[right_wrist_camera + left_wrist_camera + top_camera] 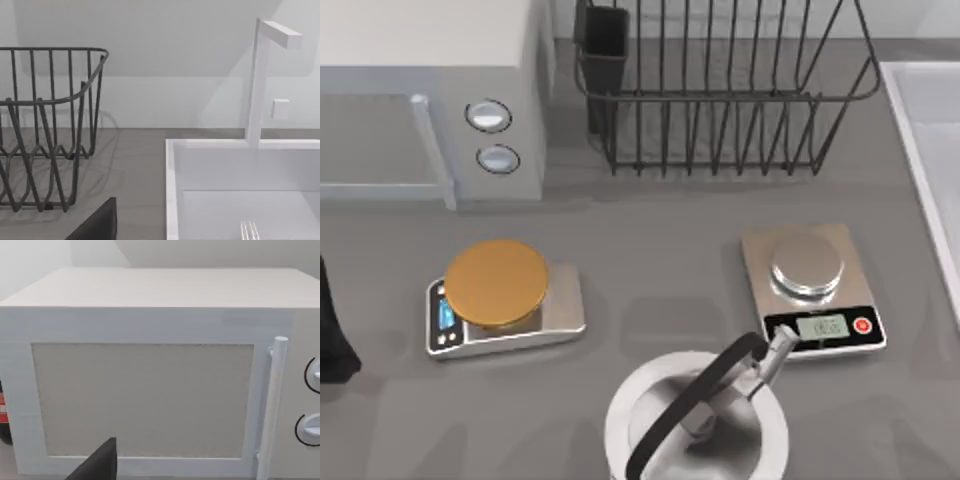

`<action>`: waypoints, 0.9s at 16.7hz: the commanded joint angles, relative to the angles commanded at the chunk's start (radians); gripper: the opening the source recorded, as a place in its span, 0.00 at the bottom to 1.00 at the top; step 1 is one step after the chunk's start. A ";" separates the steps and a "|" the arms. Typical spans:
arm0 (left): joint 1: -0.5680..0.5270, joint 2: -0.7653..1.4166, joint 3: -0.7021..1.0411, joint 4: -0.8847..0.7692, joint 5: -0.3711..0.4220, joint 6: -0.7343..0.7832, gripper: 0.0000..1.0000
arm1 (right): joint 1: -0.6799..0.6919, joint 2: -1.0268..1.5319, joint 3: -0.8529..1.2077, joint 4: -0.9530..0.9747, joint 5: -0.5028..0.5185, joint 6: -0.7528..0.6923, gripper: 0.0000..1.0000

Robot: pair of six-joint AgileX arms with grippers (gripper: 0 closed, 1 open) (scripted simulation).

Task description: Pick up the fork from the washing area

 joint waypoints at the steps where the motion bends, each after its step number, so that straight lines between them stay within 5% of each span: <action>1: 0.000 0.000 0.000 0.000 0.000 0.000 1.00 | 0.000 0.000 0.000 0.000 0.000 0.000 1.00; 15: 0.000 0.000 0.000 0.000 0.000 0.000 1.00 | -0.005 0.059 0.055 -0.030 0.001 -0.008 1.00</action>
